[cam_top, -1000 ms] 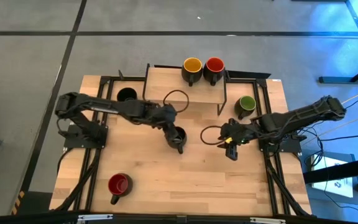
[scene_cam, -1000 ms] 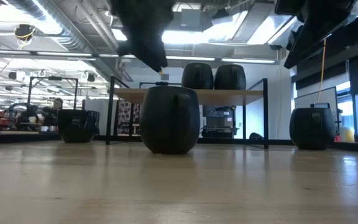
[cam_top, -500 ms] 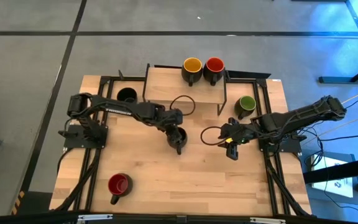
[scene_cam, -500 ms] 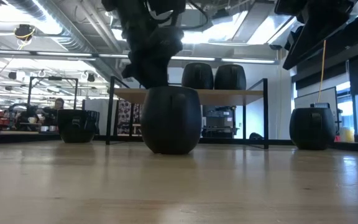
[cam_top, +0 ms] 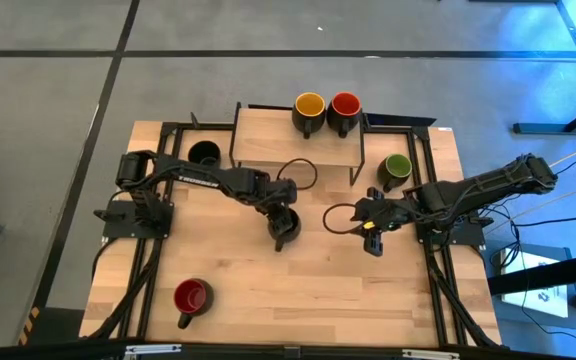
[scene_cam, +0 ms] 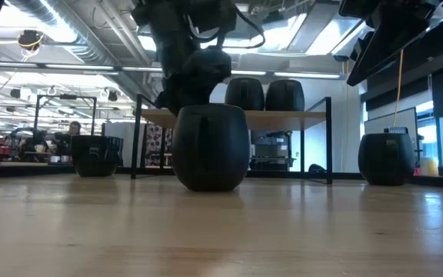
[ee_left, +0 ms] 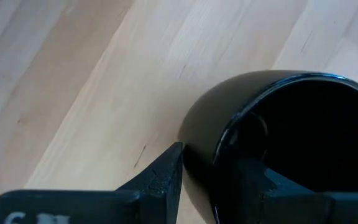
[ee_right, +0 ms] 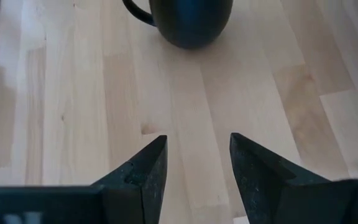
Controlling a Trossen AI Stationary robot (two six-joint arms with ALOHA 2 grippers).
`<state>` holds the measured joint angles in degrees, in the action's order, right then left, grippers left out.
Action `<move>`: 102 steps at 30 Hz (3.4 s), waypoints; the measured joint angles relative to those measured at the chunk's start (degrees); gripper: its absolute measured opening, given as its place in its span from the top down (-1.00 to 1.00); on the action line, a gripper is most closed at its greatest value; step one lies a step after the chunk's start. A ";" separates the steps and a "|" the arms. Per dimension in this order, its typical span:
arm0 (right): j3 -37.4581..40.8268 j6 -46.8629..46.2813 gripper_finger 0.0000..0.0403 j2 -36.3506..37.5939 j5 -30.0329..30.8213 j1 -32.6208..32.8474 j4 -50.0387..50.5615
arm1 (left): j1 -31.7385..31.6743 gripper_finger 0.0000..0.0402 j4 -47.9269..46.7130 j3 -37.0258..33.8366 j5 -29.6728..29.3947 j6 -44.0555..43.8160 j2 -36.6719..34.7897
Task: Place coffee mugs
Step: Put the bottom black cup on the shelf
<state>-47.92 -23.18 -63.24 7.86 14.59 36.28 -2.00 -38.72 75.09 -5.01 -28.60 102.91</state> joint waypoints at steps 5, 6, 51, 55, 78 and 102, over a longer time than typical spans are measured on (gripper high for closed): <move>0.00 0.40 0.20 0.00 0.21 0.00 0.23 | -0.15 0.69 -0.20 0.00 0.75 0.74 -0.01; 0.00 0.56 0.20 0.00 0.24 0.00 0.23 | -0.14 0.73 -0.43 -0.01 0.82 0.95 -0.01; 0.00 -7.14 0.20 0.00 4.98 -7.40 11.18 | -33.71 0.93 -28.12 45.24 -7.55 31.87 -3.70; 0.00 -8.18 0.20 0.00 3.93 -9.55 11.75 | -38.84 0.93 -29.39 47.65 -5.53 33.81 -0.69; 0.00 -13.93 0.20 -0.02 5.08 -11.63 11.36 | -40.68 0.93 -36.62 57.27 0.71 31.56 14.45; 0.00 -12.13 0.20 -0.02 5.17 -11.63 10.55 | -38.28 0.77 -37.71 57.29 0.58 29.71 16.70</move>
<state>-47.92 -35.31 -63.26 13.04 2.96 46.83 -40.28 -76.43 132.38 -4.43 1.11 119.61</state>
